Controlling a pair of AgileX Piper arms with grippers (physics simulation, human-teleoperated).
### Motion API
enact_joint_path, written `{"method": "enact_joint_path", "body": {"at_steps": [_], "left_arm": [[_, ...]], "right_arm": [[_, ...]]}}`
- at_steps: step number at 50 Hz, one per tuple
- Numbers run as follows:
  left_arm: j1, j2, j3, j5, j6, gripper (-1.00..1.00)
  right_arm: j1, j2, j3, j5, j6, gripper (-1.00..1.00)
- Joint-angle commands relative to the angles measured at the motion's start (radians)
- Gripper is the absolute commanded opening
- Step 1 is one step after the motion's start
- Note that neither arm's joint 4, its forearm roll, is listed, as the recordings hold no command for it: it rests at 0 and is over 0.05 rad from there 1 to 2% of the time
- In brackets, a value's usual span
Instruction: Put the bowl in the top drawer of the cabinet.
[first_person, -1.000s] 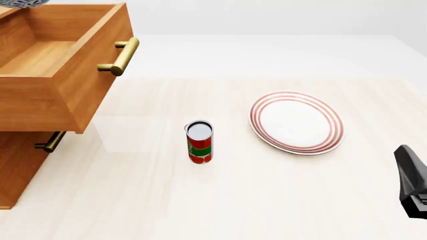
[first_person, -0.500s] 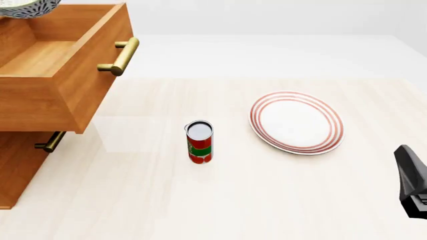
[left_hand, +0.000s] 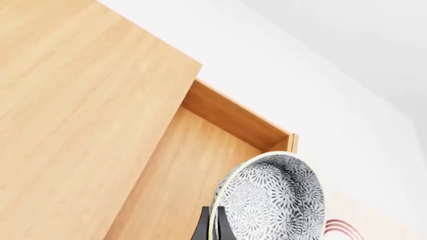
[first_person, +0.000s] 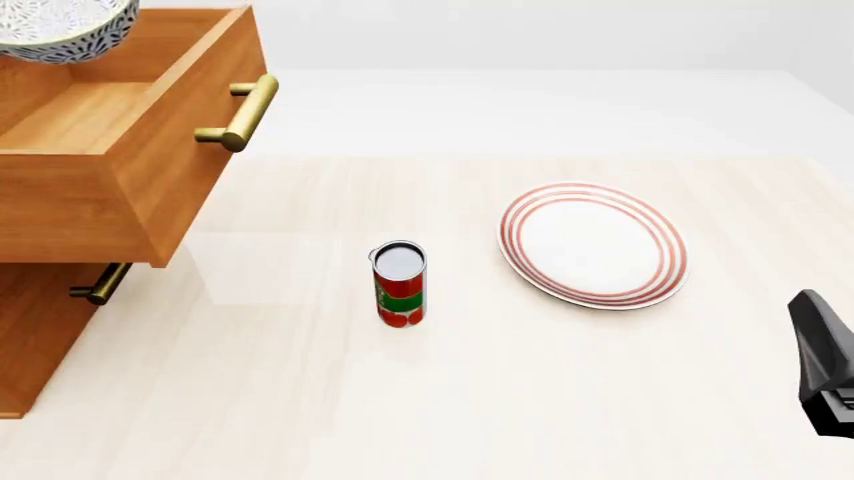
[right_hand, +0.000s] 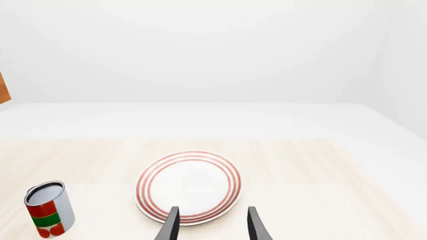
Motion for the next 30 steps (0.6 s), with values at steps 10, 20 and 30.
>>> {"method": "enact_joint_path", "body": {"at_steps": [10,20,30], "left_arm": [[0.006,0.016,0.010,-0.015,0.029,-1.00],[0.013,0.040,0.018,-0.034,0.040,-1.00],[0.022,0.059,0.022,-0.049,0.046,-1.00]], "right_arm": [[0.000,0.000,0.000,0.000,0.000,1.00],[0.000,0.000,0.000,0.000,0.000,1.00],[0.000,0.000,0.000,0.000,0.000,1.00]]}}
